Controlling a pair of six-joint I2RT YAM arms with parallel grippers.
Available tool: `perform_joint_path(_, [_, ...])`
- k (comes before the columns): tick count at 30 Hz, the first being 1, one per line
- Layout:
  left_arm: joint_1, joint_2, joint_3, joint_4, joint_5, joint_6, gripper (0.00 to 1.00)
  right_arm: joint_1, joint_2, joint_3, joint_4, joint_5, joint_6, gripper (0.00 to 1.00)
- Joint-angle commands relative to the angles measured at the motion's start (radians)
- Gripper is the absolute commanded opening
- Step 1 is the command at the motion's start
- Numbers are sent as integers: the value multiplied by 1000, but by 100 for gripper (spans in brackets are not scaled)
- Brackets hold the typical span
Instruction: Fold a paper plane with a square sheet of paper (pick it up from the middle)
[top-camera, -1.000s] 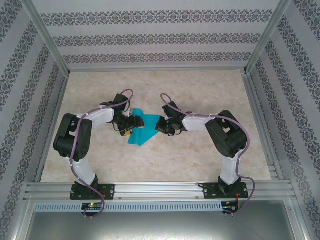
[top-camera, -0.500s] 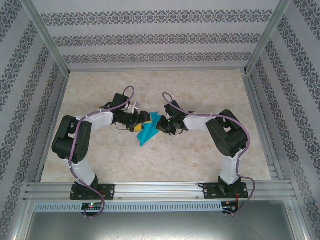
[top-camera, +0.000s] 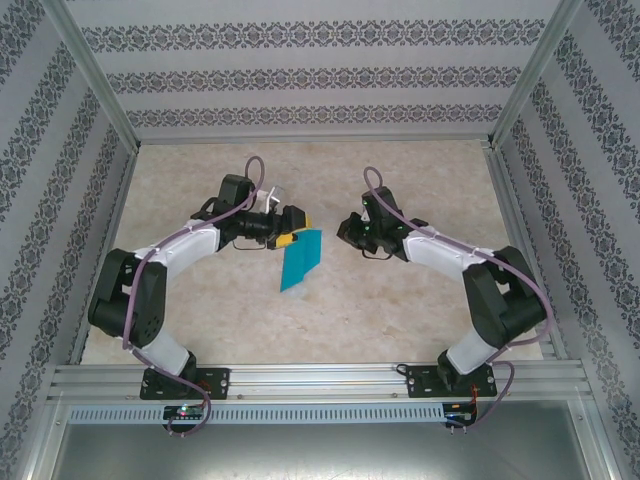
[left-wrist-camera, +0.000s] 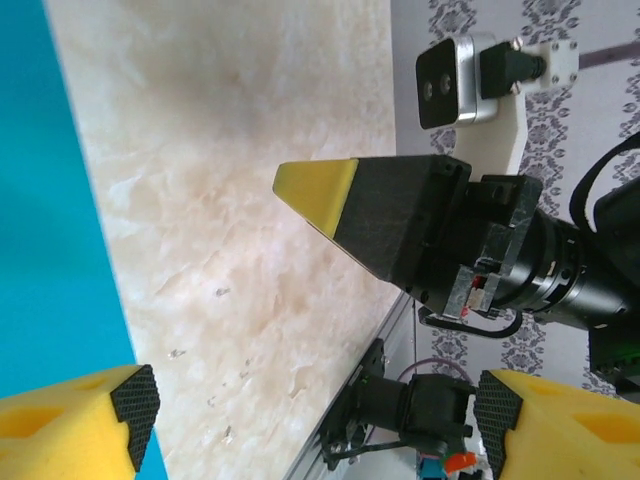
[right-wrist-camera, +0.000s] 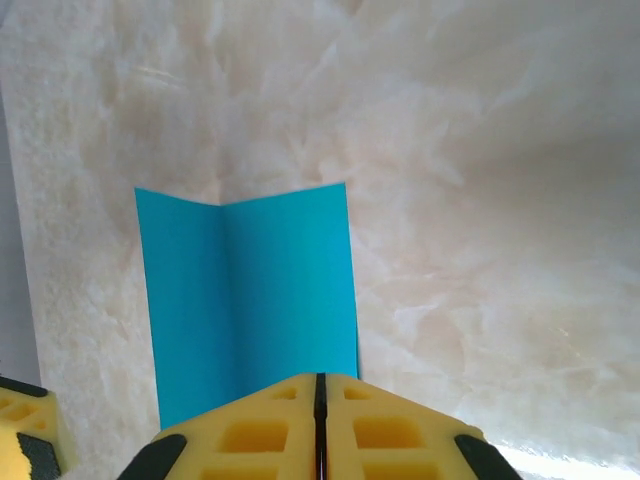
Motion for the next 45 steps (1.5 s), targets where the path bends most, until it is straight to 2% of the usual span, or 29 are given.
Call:
perform_joint_path(1, [13,-41,55,-112,-105,33,86,15,-21,29,-77,49,-60,10])
perform_joint_path(4, [39,-59,47,-184,-217,51,87,59,-14,78,-96,49,-83,11])
perform_joint_path(10, [111,-63,-25,-229,-351,-3,87,181,42,176,-103,68,-94,11])
perform_joint_path(18, [187,-54,-59,-360,-519,-22,92,321,267,398,-256,95,-99,12])
perform_joint_path(25, [208,-60,-84,-375,-549,-19,100,344,420,495,-321,56,-104,12])
perform_joint_path(36, [209,-28,-69,-356,-486,-6,100,331,523,541,-423,-23,-221,11])
perform_joint_path(45, [209,-23,-73,-323,-434,-2,100,291,492,478,-598,-82,-606,11])
